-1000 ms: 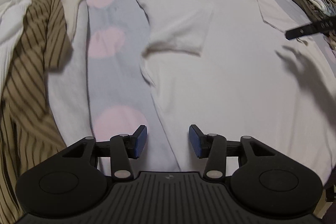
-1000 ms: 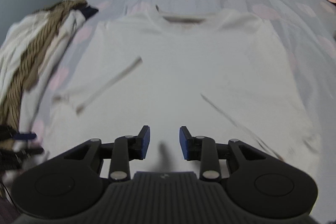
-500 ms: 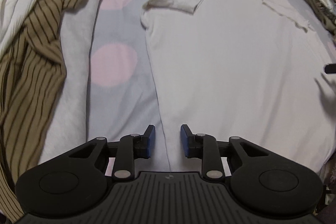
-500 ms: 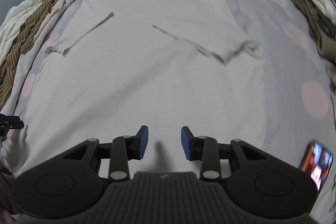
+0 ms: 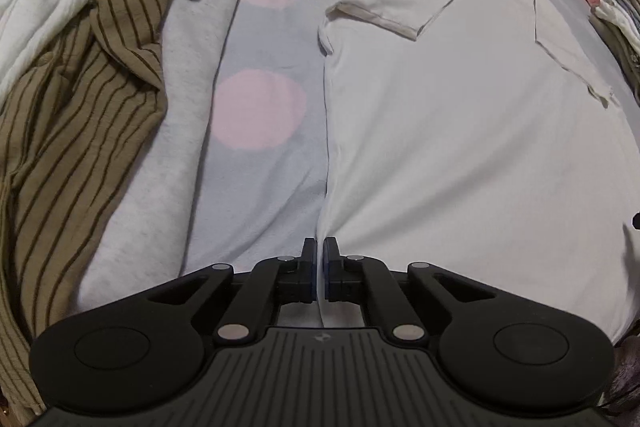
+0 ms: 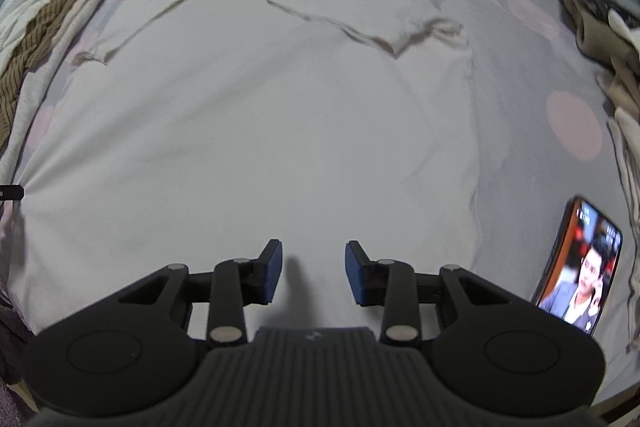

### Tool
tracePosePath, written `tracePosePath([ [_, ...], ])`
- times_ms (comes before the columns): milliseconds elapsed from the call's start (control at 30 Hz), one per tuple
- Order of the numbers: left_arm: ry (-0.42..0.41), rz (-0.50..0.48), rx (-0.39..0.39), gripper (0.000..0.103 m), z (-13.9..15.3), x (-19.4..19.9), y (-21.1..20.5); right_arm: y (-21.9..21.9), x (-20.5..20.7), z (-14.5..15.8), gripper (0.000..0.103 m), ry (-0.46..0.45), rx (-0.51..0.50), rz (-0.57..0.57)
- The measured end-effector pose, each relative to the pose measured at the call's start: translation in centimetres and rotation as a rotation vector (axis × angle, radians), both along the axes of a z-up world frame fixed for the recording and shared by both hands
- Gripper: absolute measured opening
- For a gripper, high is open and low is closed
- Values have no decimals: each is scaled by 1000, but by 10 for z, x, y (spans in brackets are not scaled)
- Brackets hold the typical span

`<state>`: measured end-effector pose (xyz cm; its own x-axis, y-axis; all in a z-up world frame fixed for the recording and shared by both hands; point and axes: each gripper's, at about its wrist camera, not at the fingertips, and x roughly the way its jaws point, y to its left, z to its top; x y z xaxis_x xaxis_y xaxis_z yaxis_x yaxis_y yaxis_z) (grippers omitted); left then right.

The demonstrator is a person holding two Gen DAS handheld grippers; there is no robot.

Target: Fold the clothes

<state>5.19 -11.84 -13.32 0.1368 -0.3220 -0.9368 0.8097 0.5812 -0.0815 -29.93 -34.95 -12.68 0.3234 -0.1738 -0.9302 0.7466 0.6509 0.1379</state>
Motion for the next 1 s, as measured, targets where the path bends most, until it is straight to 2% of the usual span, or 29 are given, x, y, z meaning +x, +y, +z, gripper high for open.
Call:
tracePosePath([
  [100,45,11,-21,4,5,1,4,3,-2,-4,38,13,7,2],
  [233,96,35,-41,17,16,-2,18,9,-1,-3,38,2,21,18],
  [400,131,8,35,19,3,-25,26,18,10,-2,38,14,16,66],
  [467,135,-11,87,15,-8,-35,26,21,14,-1,38,13,13,87],
  [500,121,-18,108,4,-11,-38,26,22,16,-1,38,13,10,95],
  [533,106,-21,122,1,-13,-40,26,23,17,-1,38,15,8,100],
  [667,80,22,110,0,2,-35,36,25,15,1,38,33,-9,116],
  [800,92,-13,120,2,4,-41,34,24,4,2,38,50,4,115],
  [867,103,-27,136,8,2,-44,33,23,-3,4,38,62,10,108],
  [933,114,-44,143,28,2,-47,34,24,-12,7,38,72,30,105],
  [1000,120,-59,159,32,1,-51,36,26,-22,8,38,93,43,102],
])
